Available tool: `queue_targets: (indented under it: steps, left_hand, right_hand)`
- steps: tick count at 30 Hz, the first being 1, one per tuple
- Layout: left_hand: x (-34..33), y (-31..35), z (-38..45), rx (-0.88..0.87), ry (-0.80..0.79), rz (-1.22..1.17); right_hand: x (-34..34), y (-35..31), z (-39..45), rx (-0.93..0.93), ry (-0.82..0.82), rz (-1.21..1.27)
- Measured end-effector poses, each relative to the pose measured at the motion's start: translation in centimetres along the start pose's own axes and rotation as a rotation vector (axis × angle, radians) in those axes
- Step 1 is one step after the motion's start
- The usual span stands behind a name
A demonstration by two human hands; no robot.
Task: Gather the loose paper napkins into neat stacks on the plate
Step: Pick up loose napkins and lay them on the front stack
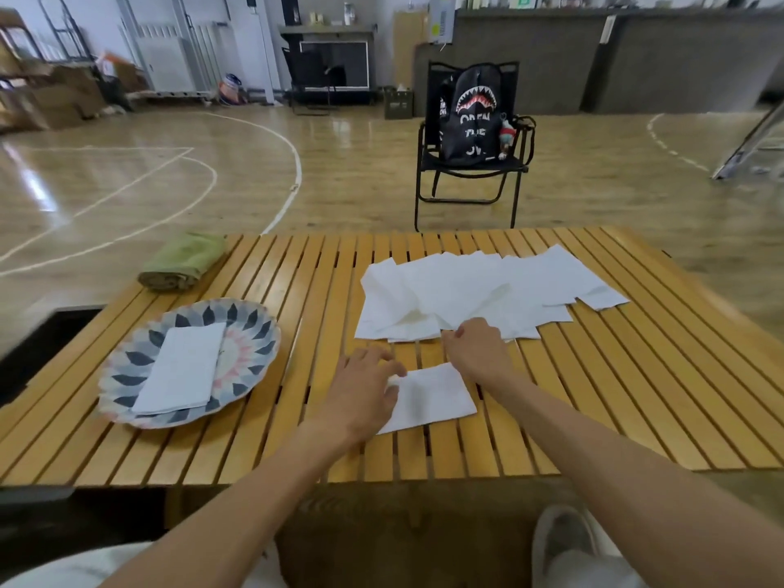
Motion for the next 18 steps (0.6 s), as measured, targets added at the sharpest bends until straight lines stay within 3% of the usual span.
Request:
queue_targets:
  steps: [6, 14, 18]
  left_hand:
    - [-0.6, 0.0, -2.7, -0.011, -0.118, -0.022]
    - [-0.2, -0.7, -2.3, 0.008, -0.187, -0.039]
    - [0.4, 0.5, -2.7, 0.029, -0.169, -0.021]
  right_hand:
    - [-2.1, -2.3, 2.1, -0.262, -0.101, 0.396]
    - [1.5, -3.1, 3.0, -0.384, -0.194, 0.561]
    - [3.2, -2.2, 0.8, -0.336, -0.165, 0.525]
Point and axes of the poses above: each hand's wrist, its own z-axis towards the middle knuckle, its own x-axis out of the back of the hand, y = z × x, the point moved 4 cm from there along z, towards the middle knuckle, and after that the axes turned 3 degrees about -z, right-handed, at the moved point
